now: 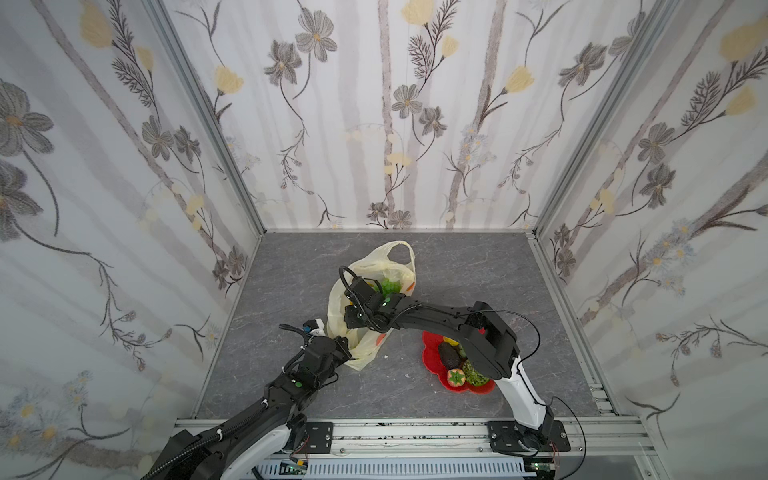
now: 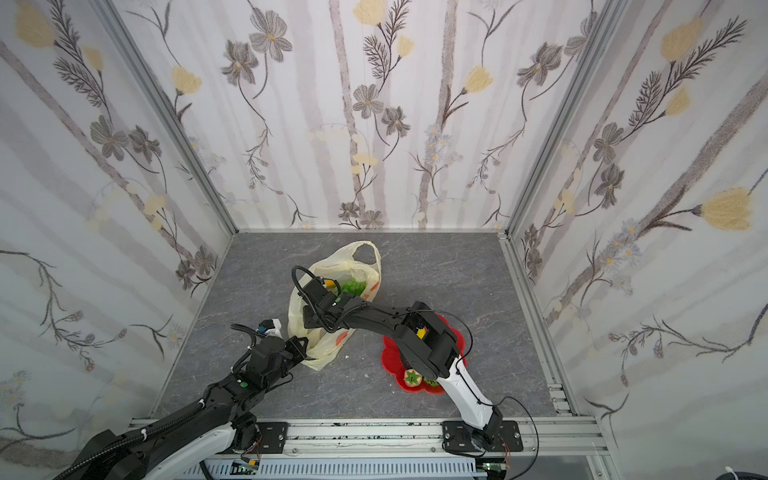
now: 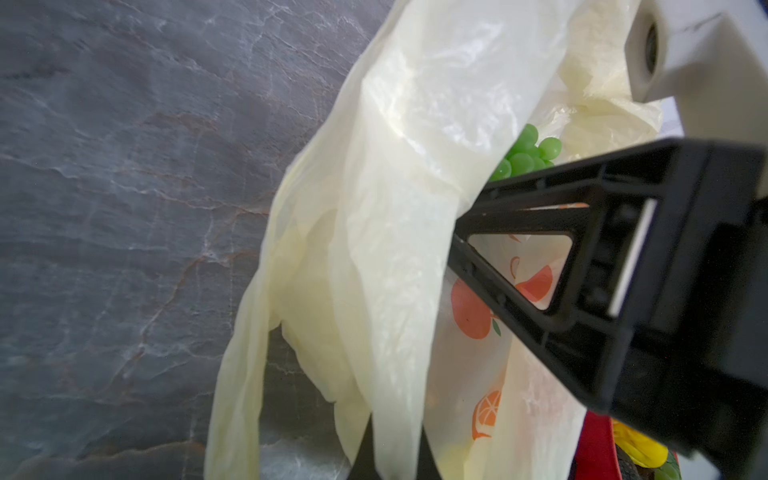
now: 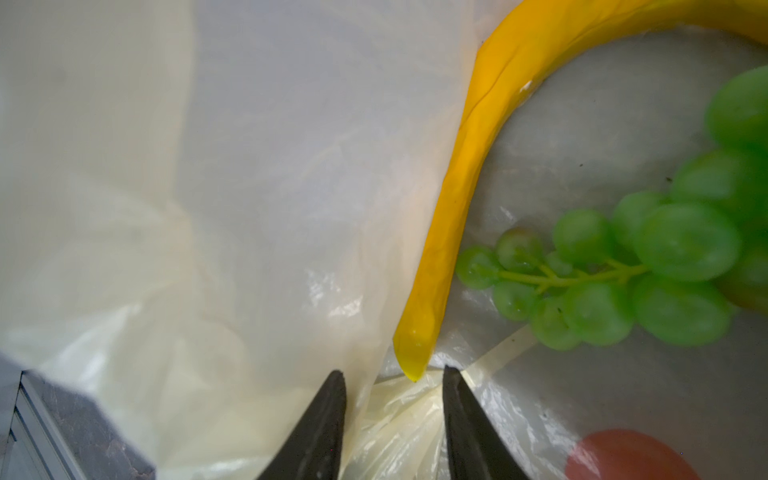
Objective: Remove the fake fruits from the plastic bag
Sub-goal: 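Grasp the yellow banana near its end with the right gripper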
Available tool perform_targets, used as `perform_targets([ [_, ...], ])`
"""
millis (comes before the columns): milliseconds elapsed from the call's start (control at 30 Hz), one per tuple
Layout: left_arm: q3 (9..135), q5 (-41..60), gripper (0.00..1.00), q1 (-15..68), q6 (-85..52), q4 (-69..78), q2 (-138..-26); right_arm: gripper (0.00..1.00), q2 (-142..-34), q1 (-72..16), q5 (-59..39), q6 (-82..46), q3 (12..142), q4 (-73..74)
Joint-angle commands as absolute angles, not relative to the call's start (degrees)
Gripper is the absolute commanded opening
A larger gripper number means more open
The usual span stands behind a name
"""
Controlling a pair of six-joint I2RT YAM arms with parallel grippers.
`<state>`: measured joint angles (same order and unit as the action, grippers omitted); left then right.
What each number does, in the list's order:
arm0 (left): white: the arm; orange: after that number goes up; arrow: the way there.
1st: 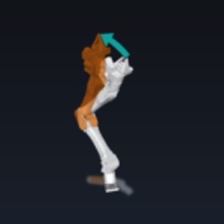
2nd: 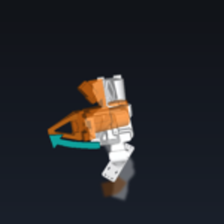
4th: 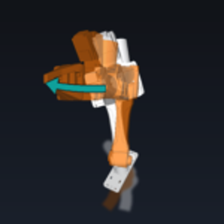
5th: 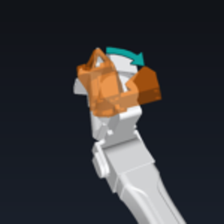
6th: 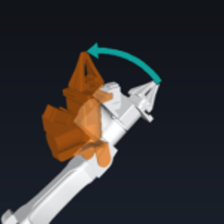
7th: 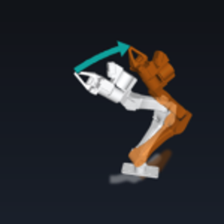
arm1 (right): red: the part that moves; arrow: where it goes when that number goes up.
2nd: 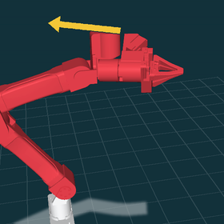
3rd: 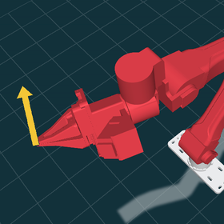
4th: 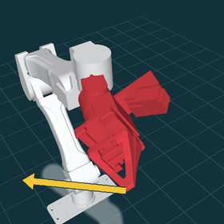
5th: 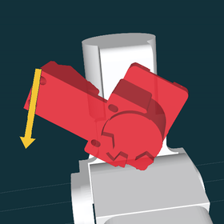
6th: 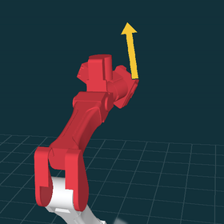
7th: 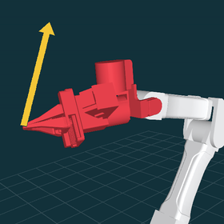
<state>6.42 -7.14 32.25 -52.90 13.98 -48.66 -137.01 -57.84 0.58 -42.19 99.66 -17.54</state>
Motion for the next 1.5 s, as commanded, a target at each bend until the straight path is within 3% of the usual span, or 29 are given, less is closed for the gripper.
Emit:
perform_targets([
  [0, 6.71, -8.44, 0.0, 32.26, -53.62, 13.6, -48.86, 0.39, -138.66, -57.73, 2.42, -42.82, 101.77, -17.68],
  [433, 6.07, -10.13, 0.0, 32.3, -53.18, 12.8, -47.01, 0.44, -145.02, -57.05, 3.89, -41.5, 110.37, -23.57],
  [800, 7.91, -13.17, 0.0, 31.28, -50.73, 11.25, -50.73, 0.49, -134.93, -57.83, 1.94, -40.53, 99.75, -16.07],
  [1467, 6.98, -12.22, 0.0, 31.28, -47.75, 11.34, -43.09, 0.49, -149.19, -57.44, 4.1, -38.38, 114.26, -23.64],
])
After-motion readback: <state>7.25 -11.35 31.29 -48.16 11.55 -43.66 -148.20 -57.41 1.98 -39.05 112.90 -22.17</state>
